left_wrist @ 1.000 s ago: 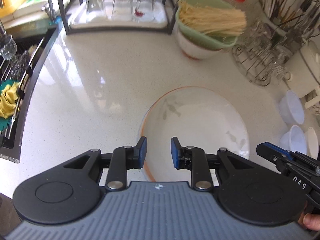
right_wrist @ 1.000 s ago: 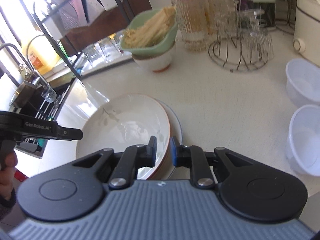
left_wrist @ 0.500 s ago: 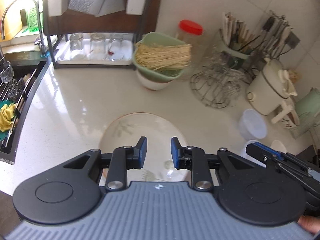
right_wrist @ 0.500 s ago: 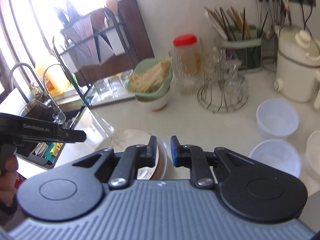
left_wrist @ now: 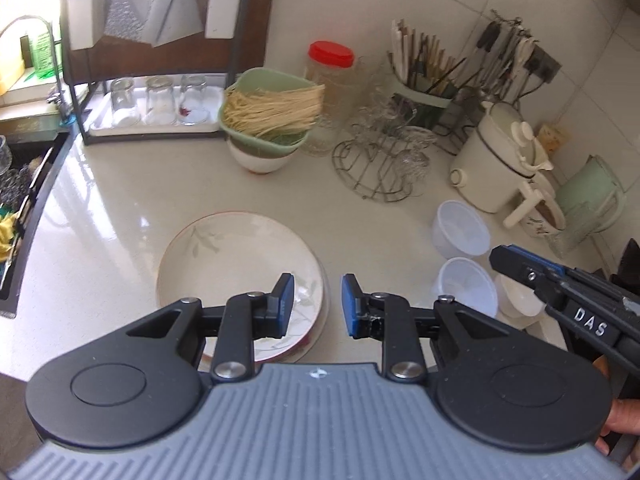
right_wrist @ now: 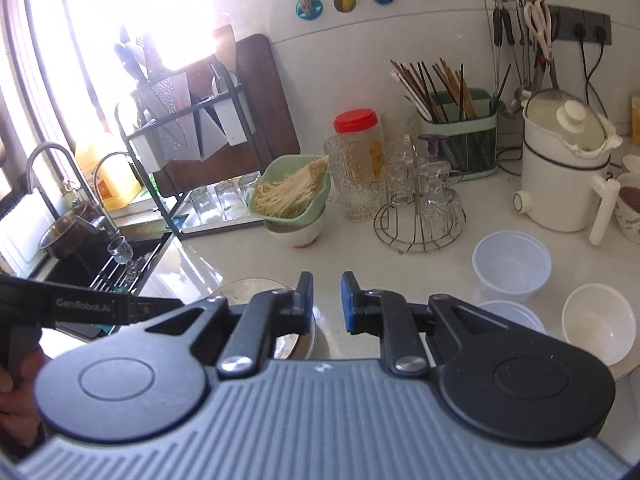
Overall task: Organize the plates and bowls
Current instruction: 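Move the right gripper toward the translucent plastic bowls by the cooker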
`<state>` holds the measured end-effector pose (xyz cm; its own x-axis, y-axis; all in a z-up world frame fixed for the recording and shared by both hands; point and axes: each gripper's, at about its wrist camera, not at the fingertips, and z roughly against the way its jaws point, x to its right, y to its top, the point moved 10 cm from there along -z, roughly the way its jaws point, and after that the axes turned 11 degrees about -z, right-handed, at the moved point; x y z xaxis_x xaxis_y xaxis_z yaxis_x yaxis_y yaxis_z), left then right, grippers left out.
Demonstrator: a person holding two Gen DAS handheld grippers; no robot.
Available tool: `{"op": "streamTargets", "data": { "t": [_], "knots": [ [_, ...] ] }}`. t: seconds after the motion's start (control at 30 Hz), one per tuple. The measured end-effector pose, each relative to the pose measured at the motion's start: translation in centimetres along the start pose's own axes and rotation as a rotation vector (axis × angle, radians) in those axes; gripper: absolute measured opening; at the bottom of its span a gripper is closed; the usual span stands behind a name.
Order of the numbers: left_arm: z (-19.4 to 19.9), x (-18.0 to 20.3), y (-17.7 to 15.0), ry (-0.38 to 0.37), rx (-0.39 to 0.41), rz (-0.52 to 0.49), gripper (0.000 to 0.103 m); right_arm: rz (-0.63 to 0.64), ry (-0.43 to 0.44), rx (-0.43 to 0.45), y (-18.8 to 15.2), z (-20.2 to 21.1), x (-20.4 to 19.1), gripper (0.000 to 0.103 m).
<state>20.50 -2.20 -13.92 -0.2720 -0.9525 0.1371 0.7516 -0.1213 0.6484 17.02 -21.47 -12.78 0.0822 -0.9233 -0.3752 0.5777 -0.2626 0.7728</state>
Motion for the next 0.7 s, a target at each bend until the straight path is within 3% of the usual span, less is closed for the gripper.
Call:
{"op": "streamTargets", "data": {
  "t": [0.27, 0.7],
  "knots": [
    [-1.8, 0.2, 0.9, -0.099, -0.015, -0.036, 0.029, -0.039, -0.094, 0.005, -0.6, 0.5, 0.2, 0.018],
    [-7.6, 3.9, 2.1, -0.193, -0.050, -0.224, 0.029, -0.121, -0.311, 0.034, -2.1, 0.2, 4.3, 0.018]
  ]
}}
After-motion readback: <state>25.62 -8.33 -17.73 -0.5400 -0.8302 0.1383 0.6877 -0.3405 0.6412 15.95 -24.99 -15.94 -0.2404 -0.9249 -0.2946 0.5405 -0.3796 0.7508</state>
